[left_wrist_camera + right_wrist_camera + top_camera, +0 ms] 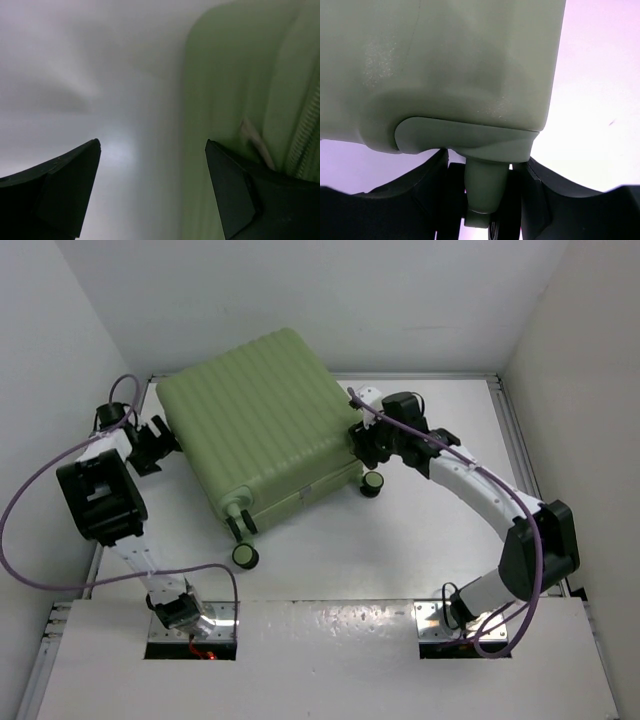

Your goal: Pack the luggage

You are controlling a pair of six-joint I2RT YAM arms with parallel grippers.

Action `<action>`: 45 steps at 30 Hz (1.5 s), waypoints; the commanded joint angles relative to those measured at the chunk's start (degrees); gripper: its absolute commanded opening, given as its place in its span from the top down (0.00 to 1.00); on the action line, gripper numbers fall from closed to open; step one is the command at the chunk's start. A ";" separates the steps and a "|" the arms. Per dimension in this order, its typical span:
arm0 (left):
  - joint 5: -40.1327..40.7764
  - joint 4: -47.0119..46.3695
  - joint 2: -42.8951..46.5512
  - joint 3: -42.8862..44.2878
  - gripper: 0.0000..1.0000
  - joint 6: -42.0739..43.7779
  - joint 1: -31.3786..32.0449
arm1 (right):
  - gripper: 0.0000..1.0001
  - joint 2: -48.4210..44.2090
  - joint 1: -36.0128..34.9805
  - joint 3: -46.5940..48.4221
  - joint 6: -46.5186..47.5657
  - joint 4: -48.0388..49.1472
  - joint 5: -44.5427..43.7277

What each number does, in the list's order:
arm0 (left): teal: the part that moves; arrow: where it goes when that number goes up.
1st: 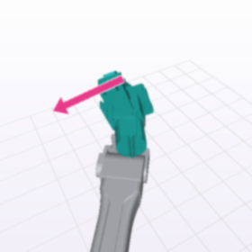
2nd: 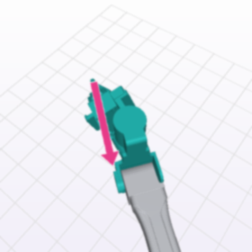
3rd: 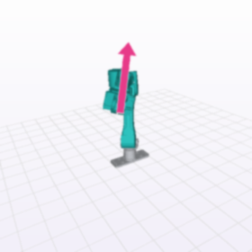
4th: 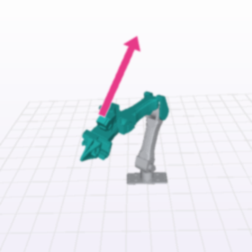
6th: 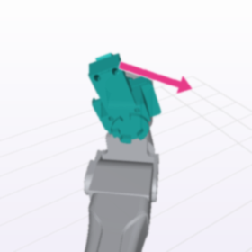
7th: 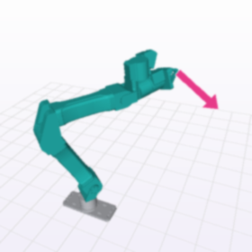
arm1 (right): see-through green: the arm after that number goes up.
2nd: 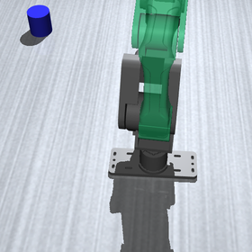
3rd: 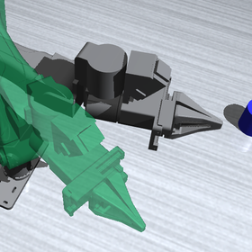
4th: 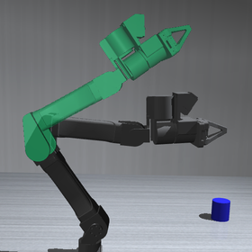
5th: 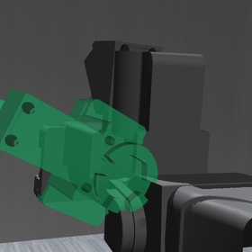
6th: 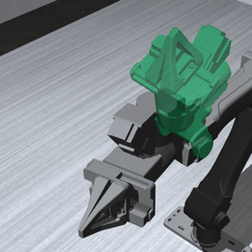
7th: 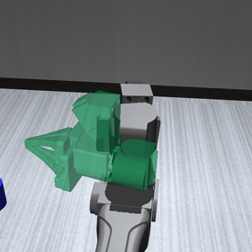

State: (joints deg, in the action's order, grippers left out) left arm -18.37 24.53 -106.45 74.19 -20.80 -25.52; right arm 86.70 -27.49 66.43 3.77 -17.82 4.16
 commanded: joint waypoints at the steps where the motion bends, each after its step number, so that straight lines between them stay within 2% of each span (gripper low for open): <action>1: -11.77 -8.36 -6.01 9.79 0.08 -2.32 7.66 | 1.00 1.99 -0.20 -1.04 -11.21 -4.50 2.52; 8: -13.53 -7.84 -14.56 21.85 0.08 -0.82 17.16 | 1.00 -1.35 -0.03 -6.93 -18.97 -4.50 -1.26; 11: -11.26 -7.84 -16.50 23.89 0.07 -2.66 20.68 | 1.00 -1.88 -0.04 -7.63 -20.12 -2.83 -3.54; 13: -6.87 -7.84 -16.50 24.60 0.04 -4.51 21.21 | 1.00 -1.62 -0.20 -6.76 -20.38 -1.52 -5.03; 15: -3.28 -9.06 -13.88 22.76 0.01 -5.74 20.52 | 1.00 -0.83 -0.11 -5.54 -19.77 0.32 -5.74; 19: 4.80 -10.30 -2.47 16.44 0.01 -3.73 18.93 | 1.00 1.45 1.03 -2.54 -18.71 2.70 -8.47; 20: 5.88 -9.77 2.78 13.90 0.01 -2.07 18.40 | 1.00 2.42 1.55 -1.67 -18.28 2.97 -8.82; 22: 10.43 -7.06 7.64 12.21 0.01 -0.22 18.40 | 0.98 3.30 2.08 0.53 -18.10 3.93 -9.44; 24: 11.07 -3.90 15.26 7.93 0.01 2.50 17.88 | 0.87 4.27 2.44 1.76 -17.66 4.20 -10.49; 25: 11.68 -3.88 18.18 5.81 0.01 3.04 17.87 | 0.65 4.27 2.44 2.64 -17.74 4.64 -10.75; 28: 11.69 -1.17 28.91 -0.27 0.01 5.24 17.34 | 0.41 2.96 2.70 2.65 -17.48 4.29 -12.07; 31: 10.46 4.45 34.54 -2.82 0.01 5.94 17.87 | 0.33 -1.08 3.23 0.20 -18.18 3.85 -12.08; 33: 10.46 8.31 38.50 -3.35 0.01 5.94 19.09 | 0.28 -6.95 3.14 -2.95 -19.06 5.25 -10.42; 35: 10.46 10.26 40.87 -3.88 0.01 5.94 22.25 | 0.26 -12.24 3.05 -7.00 -19.76 8.57 -7.09; 36: 10.46 11.14 41.41 -4.49 0.01 5.94 23.31 | 0.26 -18.08 3.14 -9.98 -20.38 9.64 -6.37; 40: 11.51 16.14 42.03 -4.50 0.01 4.28 28.58 | 0.38 -27.86 1.48 -21.68 -24.59 19.21 0.84; 41: 12.04 16.77 42.03 -4.50 0.01 4.27 30.60 | 0.40 -28.85 0.60 -27.09 -24.69 21.93 1.28; 45: 15.29 19.67 42.03 -4.50 0.01 2.26 35.53 | 0.49 -28.43 -8.09 -34.51 -25.57 28.79 -1.08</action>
State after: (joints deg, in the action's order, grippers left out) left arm -5.80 40.91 -65.25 69.23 -16.47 7.49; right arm 55.53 -31.20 37.04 -19.53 2.28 1.83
